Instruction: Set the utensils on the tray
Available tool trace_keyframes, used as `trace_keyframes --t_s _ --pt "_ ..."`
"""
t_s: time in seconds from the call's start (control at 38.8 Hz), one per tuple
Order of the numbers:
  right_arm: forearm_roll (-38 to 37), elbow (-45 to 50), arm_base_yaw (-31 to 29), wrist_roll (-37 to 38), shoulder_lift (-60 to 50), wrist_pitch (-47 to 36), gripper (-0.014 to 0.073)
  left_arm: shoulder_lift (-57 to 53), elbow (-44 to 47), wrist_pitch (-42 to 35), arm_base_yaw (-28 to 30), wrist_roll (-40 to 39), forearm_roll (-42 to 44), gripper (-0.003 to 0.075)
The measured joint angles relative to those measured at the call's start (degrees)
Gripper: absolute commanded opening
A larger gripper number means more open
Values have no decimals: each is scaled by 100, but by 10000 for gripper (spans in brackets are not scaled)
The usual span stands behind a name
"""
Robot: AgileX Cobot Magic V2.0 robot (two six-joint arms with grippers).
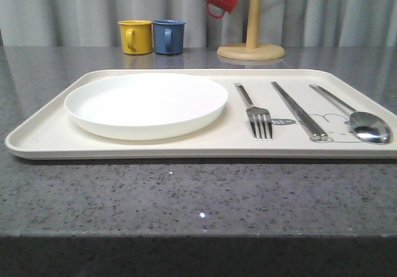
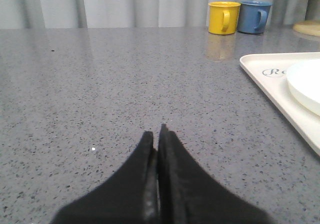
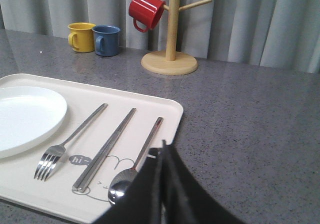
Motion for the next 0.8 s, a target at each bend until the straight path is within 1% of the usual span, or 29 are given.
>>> trace_keyframes --t_s 0.15,0.26,0.34,0.44,0.57,0.7,0.8 --pt "0 0 0 0 0 0 -69 0 0 -11 0 0 0 -18" --pt "-112 185 -50 0 -59 -119 -69 0 0 -11 0 0 0 -18" --pt "-141 457 -286 0 -250 -127 -69 0 0 -11 0 0 0 -18" --pt "-150 919 -837 -8 -683 -127 -69 0 0 -11 0 0 0 -18" --pt "-59 1439 -1289 -8 -1036 -127 -69 0 0 -11 0 0 0 -18" --pt "30 1829 -1426 -8 -1082 -127 -69 0 0 -11 0 0 0 -18" --pt "30 2017 -1434 -8 -1082 -340 -69 0 0 -11 0 0 0 -18"
